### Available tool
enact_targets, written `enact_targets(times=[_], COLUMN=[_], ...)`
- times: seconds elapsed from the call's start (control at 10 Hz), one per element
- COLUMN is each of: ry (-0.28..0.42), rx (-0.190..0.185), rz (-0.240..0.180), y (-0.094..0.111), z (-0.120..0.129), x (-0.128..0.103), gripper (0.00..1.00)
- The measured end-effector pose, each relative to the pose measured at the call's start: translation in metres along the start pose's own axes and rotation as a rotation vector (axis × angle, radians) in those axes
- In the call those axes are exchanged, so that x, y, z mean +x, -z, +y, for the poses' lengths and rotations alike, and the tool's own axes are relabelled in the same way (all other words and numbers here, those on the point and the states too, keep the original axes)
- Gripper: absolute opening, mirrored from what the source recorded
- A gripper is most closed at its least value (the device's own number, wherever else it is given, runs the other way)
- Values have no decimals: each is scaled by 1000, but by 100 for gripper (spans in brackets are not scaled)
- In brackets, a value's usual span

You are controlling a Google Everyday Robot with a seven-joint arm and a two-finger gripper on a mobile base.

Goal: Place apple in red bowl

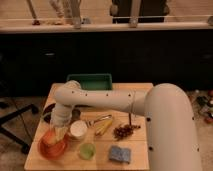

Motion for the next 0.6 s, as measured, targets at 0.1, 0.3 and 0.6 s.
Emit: enact_targets(times=[0.1, 0.3, 0.6], ry=[-3, -13, -18], rx=[3, 15, 33], rz=[-6, -21, -48], y=[0, -1, -2], z=[1, 3, 5], x=[2, 7, 13], gripper=[0, 0, 7])
